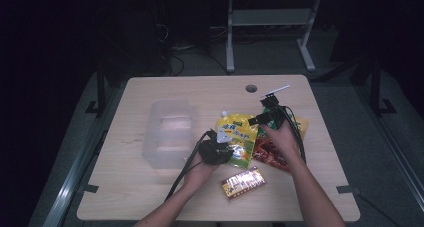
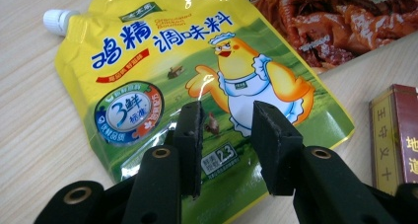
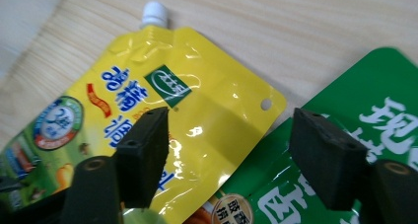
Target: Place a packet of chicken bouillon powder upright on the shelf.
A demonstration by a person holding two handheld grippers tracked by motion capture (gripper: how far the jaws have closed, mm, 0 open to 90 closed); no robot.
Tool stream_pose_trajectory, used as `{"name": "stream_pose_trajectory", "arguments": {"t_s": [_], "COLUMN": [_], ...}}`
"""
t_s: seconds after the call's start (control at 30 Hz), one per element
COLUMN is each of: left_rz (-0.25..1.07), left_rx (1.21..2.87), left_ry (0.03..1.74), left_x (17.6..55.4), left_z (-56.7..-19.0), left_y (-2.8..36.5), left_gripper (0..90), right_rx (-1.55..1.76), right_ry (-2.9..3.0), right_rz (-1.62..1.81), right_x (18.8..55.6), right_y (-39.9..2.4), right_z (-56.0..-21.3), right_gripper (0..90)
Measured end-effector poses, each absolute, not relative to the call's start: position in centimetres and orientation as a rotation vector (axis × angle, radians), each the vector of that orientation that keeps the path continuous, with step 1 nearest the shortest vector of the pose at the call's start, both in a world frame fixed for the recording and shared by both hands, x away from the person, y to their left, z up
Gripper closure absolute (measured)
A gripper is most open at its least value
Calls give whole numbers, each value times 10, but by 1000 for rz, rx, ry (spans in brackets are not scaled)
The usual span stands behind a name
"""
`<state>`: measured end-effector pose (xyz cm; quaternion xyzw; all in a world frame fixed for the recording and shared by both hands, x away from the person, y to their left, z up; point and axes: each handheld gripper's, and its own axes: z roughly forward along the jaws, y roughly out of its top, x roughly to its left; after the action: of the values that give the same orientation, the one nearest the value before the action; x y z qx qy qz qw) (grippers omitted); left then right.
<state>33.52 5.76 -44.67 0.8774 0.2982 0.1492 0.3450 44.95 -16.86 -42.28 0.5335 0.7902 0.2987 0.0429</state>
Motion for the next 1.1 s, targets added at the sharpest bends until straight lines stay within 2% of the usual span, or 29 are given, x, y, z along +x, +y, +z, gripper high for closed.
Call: {"name": "stream_pose_trajectory", "arguments": {"t_s": [0.33,0.67,0.83,0.93,1.1], "left_rz": [382,384,393,394,387], "left_rx": [2282,2285,2295,2295,2294], "left_ry": [761,755,748,747,752], "left_x": [336,336,336,336,336], "left_z": [-447,-447,-447,-447,-447], "left_y": [57,57,56,56,55], "left_gripper": [664,654,646,638,635], "right_rx": [1698,1678,1680,1675,1677], "right_ry": [2442,2521,2541,2559,2565], "right_rz": [926,968,974,975,958], "right_x": [460,459,458,458,457], "right_y": [-171,-166,-163,-163,-161], "right_z": [-441,-444,-444,-445,-447], "right_gripper": [383,522,562,625,644]}}
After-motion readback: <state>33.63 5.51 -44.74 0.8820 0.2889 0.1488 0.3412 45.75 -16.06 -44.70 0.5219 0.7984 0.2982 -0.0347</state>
